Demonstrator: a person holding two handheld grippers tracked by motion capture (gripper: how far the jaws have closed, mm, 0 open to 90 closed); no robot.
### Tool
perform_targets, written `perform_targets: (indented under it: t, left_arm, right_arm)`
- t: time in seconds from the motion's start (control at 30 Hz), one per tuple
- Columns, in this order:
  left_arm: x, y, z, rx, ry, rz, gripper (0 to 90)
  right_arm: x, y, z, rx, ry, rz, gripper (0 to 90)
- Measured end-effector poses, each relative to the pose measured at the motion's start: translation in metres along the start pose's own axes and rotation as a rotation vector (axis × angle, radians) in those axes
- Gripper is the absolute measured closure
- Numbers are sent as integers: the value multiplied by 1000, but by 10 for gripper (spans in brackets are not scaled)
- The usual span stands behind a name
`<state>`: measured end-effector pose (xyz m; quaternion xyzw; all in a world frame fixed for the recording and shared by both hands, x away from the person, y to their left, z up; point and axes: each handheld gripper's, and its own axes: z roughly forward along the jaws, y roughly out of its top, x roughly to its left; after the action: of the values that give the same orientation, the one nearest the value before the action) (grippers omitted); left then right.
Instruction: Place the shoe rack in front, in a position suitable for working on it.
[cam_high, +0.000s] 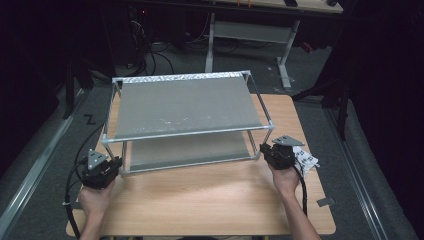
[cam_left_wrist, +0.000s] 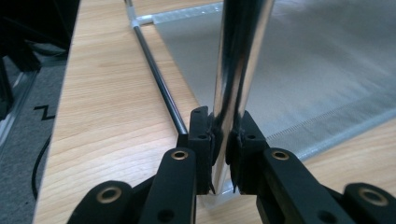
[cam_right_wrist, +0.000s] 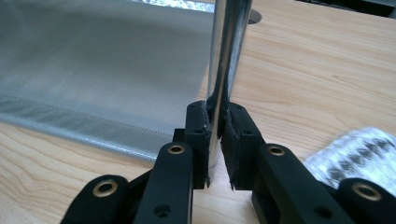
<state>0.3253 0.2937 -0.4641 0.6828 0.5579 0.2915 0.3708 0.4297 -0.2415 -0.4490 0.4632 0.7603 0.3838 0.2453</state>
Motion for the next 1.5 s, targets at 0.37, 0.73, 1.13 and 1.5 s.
perform_targets:
  t: [0.37, 0.73, 1.13, 1.5]
  left_arm:
    - [-20, 0, 0, -2, -70, 41, 807]
    - [-30, 0, 0, -4, -92, 53, 808]
    - [-36, 0, 0, -7, -103, 64, 808]
    - [-47, 0, 3, -20, -134, 82, 809]
  right_arm:
    - [-20, -2, -5, 8, -22, 24, 806]
    - [-39, -13, -16, 48, -51, 13, 498]
    - [-85, -47, -17, 177, -198, 74, 414]
    - [-85, -59, -16, 229, -162, 81, 837]
